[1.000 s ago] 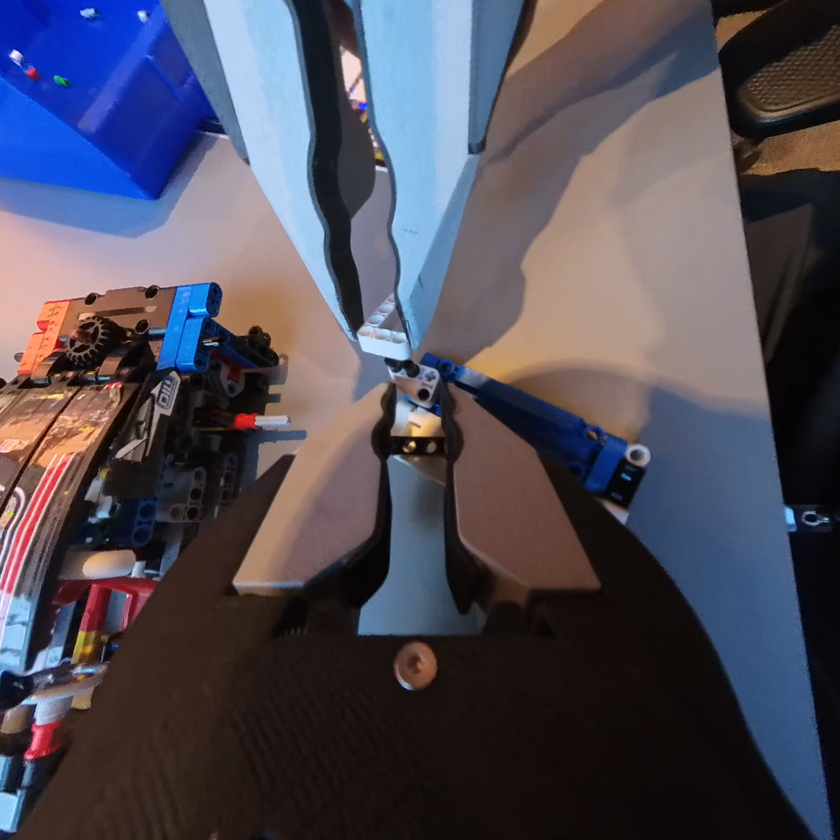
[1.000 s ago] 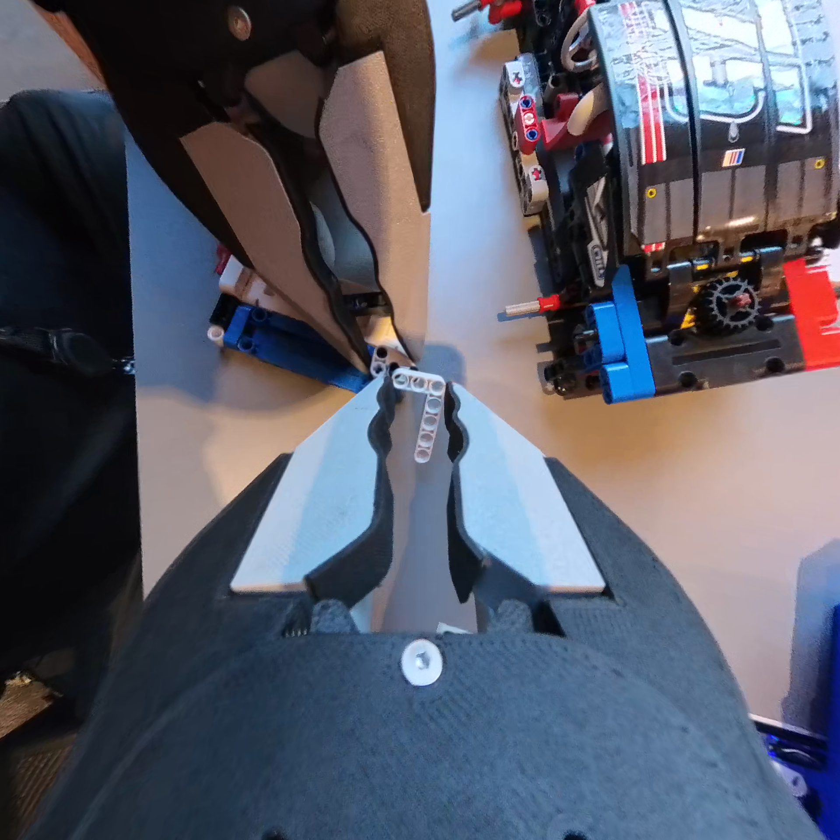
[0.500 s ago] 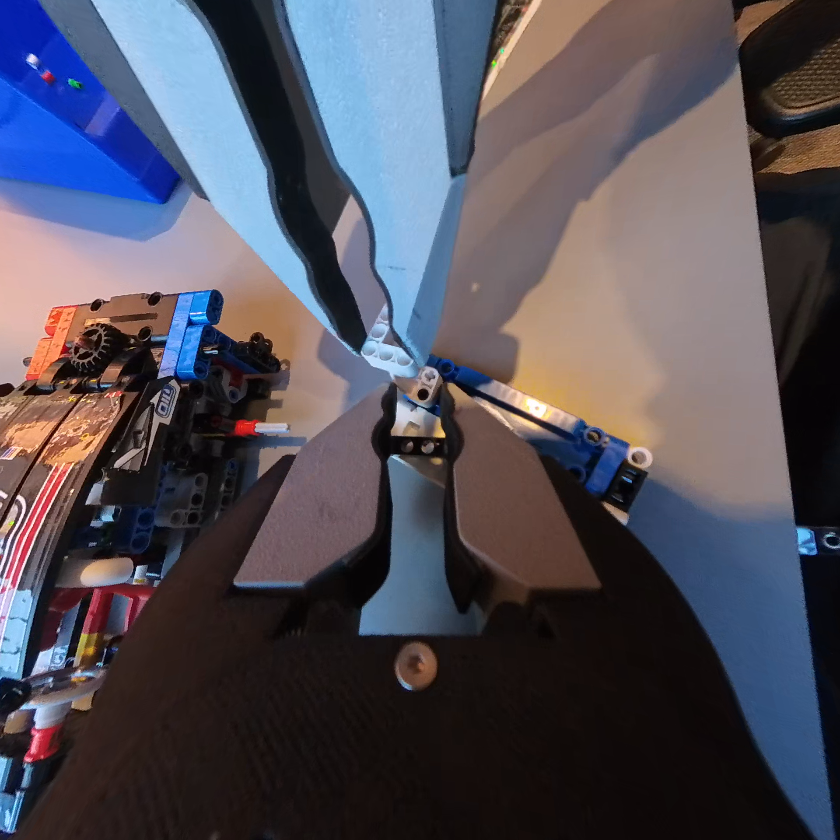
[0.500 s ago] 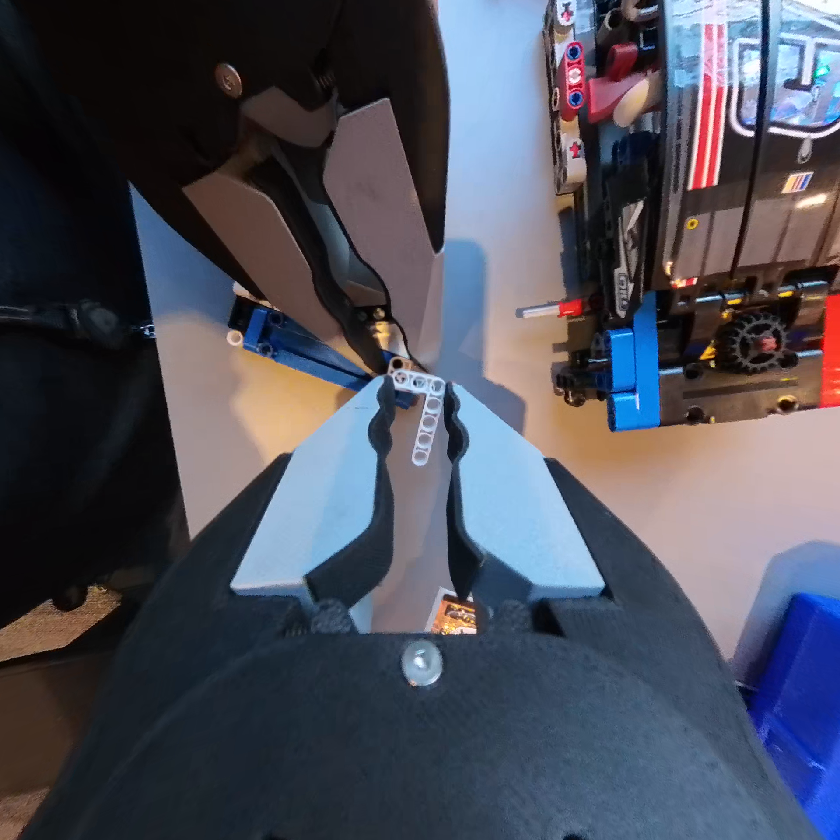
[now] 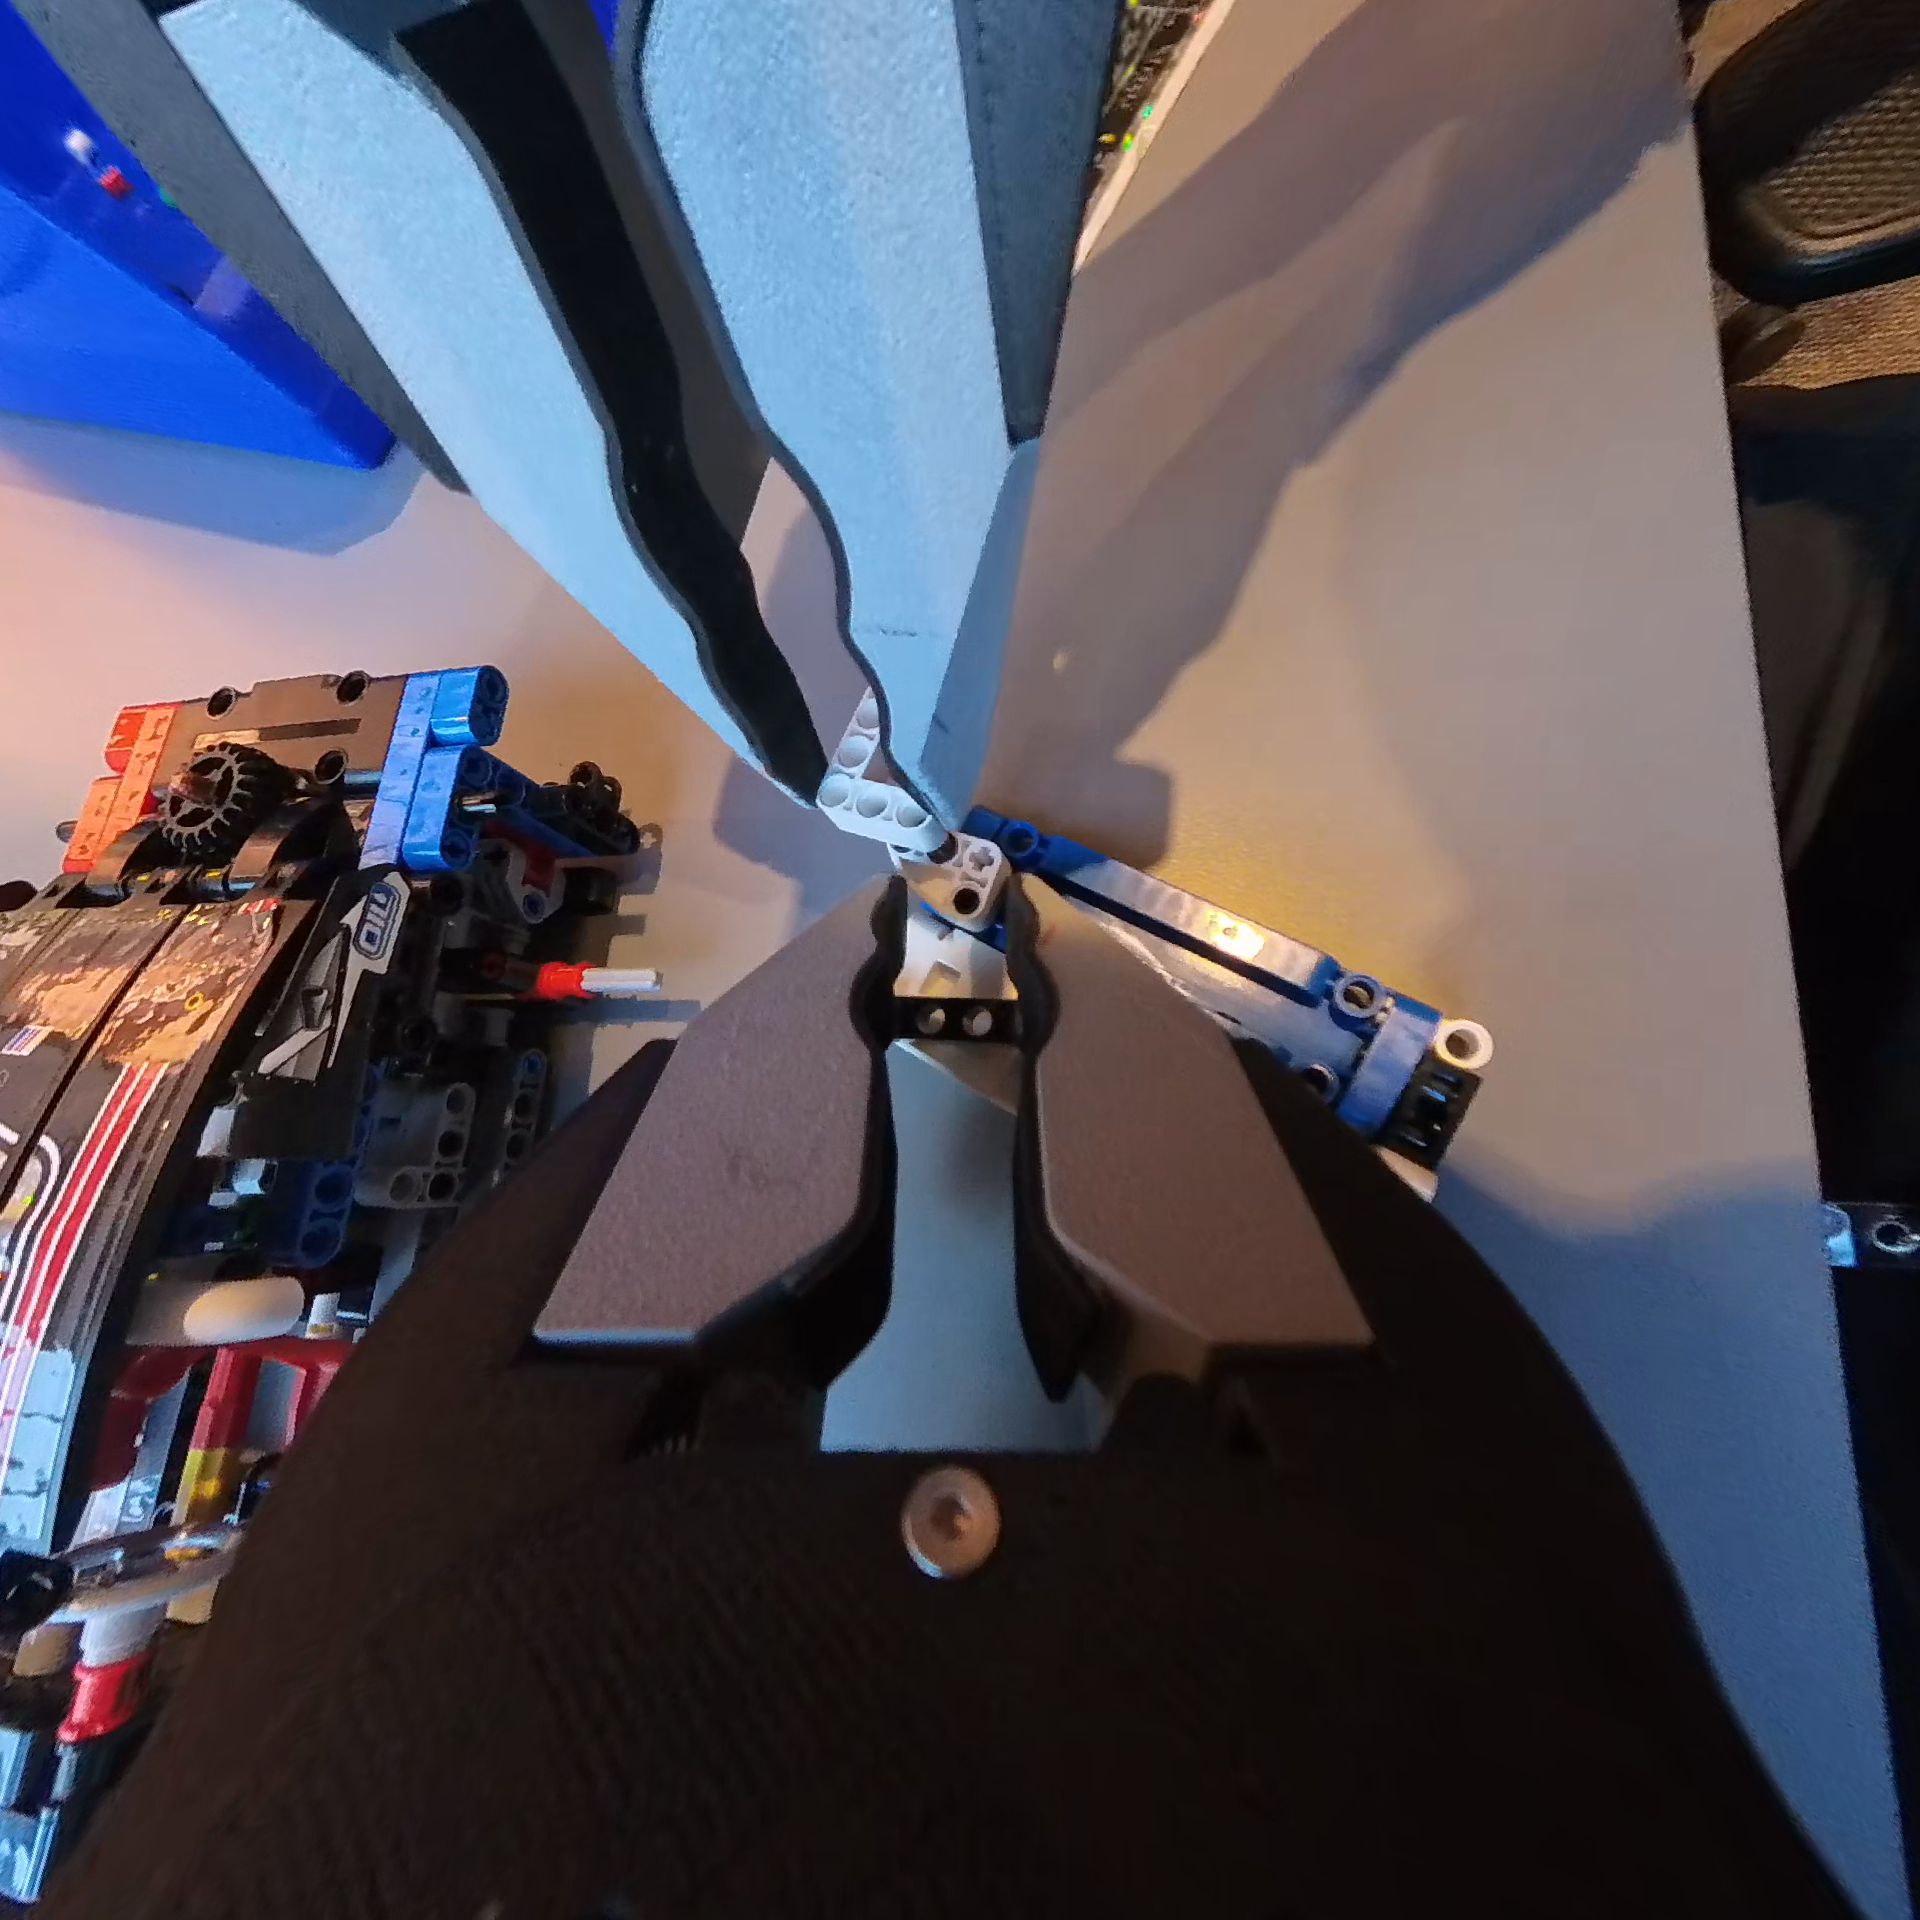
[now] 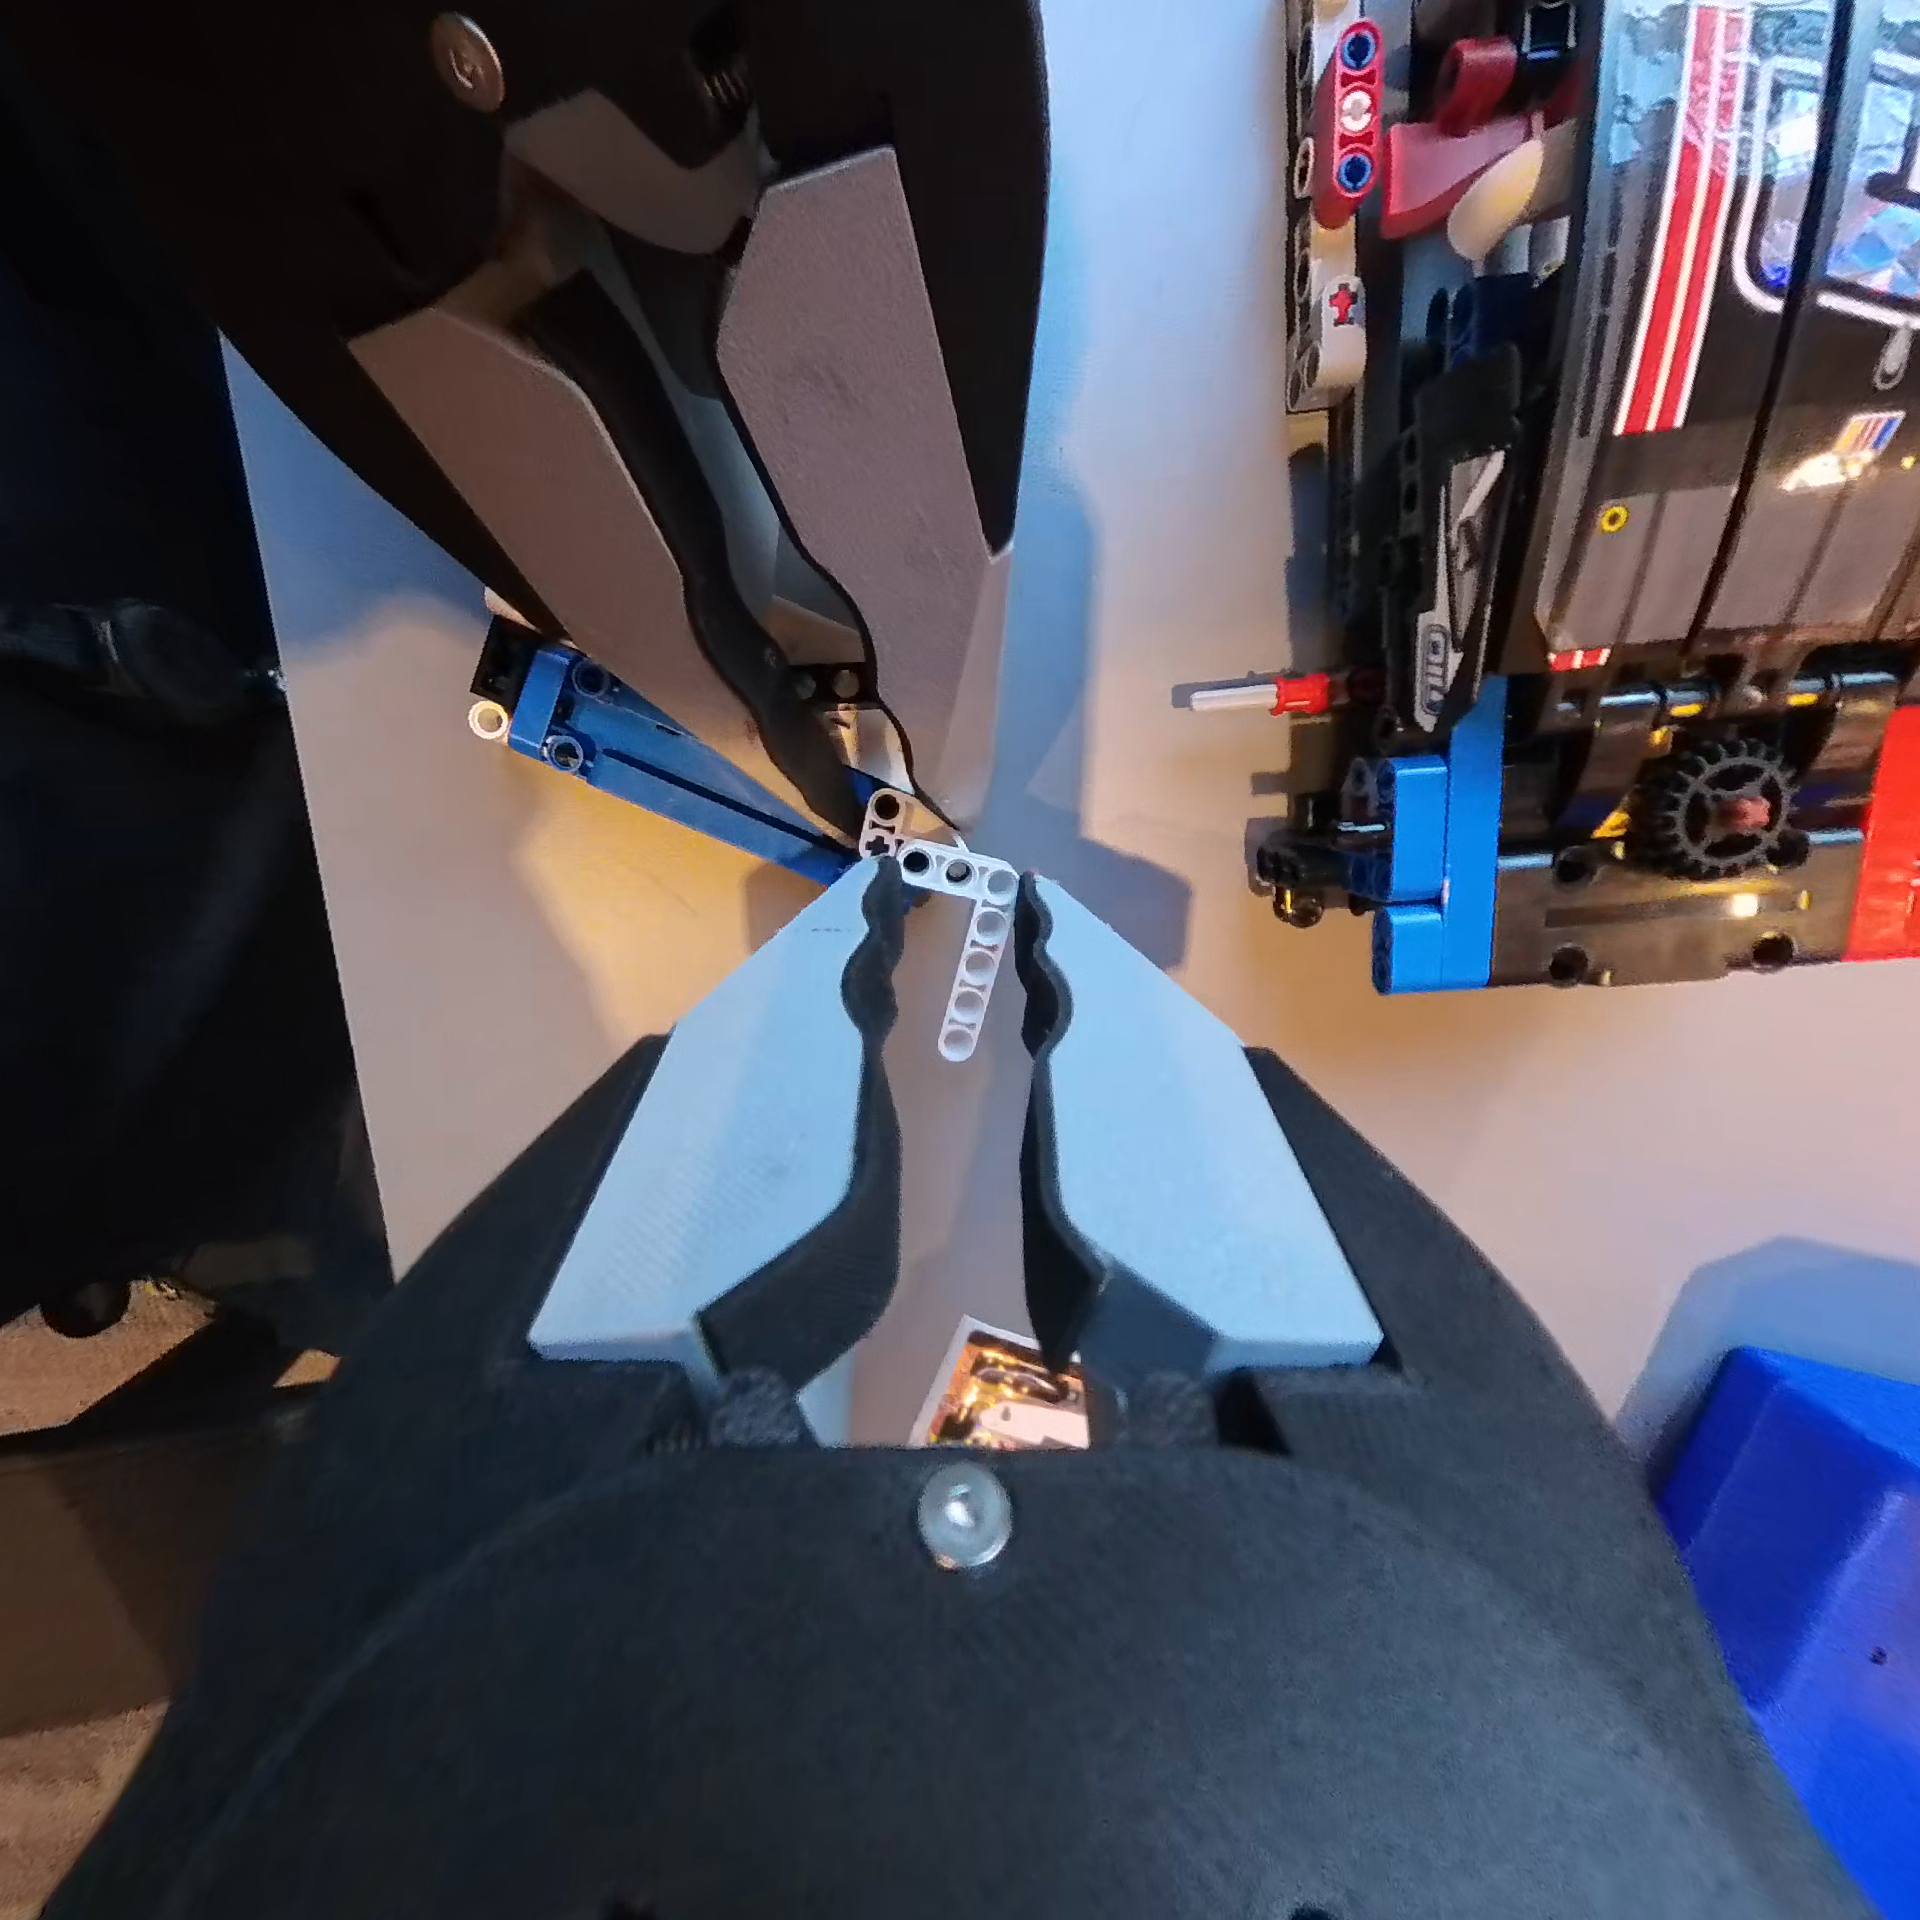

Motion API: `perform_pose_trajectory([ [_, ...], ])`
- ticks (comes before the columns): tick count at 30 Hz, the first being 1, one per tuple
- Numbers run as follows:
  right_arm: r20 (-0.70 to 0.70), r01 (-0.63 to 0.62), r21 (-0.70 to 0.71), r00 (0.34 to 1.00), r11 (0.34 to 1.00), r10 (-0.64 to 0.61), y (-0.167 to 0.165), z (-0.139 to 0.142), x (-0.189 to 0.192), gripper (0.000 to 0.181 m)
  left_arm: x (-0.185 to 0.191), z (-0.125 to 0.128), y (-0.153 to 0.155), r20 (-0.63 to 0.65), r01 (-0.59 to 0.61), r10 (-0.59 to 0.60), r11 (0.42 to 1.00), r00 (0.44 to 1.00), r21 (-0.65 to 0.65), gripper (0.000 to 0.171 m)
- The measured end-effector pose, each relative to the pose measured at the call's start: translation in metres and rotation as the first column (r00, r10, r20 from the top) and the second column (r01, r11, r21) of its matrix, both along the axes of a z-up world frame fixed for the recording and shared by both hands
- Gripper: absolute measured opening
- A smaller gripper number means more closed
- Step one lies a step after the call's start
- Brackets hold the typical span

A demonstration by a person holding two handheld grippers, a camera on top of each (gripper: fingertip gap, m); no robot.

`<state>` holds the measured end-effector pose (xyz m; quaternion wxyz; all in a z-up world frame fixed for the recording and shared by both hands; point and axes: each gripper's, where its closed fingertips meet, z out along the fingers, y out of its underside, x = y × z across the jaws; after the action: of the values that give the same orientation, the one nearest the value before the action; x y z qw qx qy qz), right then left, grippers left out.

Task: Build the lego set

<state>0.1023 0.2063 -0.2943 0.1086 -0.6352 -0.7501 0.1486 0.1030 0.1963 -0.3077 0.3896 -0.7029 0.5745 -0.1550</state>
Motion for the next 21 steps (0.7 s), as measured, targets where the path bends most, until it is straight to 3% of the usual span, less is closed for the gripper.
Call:
perform_pose_trajectory([
  [7, 0.082, -0.02, -0.081, 0.996, 0.997, 0.026, -0.001, -0.001, -0.001, 0.019, 0.0, 0.0, 0.0, 0.0, 0.005, -0.005, 1.0, 1.0, -0.008, 0.016],
  [12, 0.133, -0.017, -0.024, 0.991, 1.0, 0.02, 0.0, -0.004, 0.0, 0.018, 0.0, 0.0, -0.001, 0.001, 0.008, -0.008, 1.0, 1.0, -0.015, 0.016],
  [17, 0.064, 0.001, 0.023, 0.998, 1.0, -0.003, -0.001, -0.013, 0.008, 0.01, 0.002, -0.001, -0.005, 0.008, 0.031, -0.031, 0.999, 0.999, -0.034, 0.015],
  [21, -0.088, 0.044, 0.074, 0.995, 0.996, -0.037, 0.005, -0.005, 0.003, 0.011, 0.002, 0.0, 0.0, -0.001, 0.013, -0.013, 1.0, 1.0, 0.017, 0.015],
])
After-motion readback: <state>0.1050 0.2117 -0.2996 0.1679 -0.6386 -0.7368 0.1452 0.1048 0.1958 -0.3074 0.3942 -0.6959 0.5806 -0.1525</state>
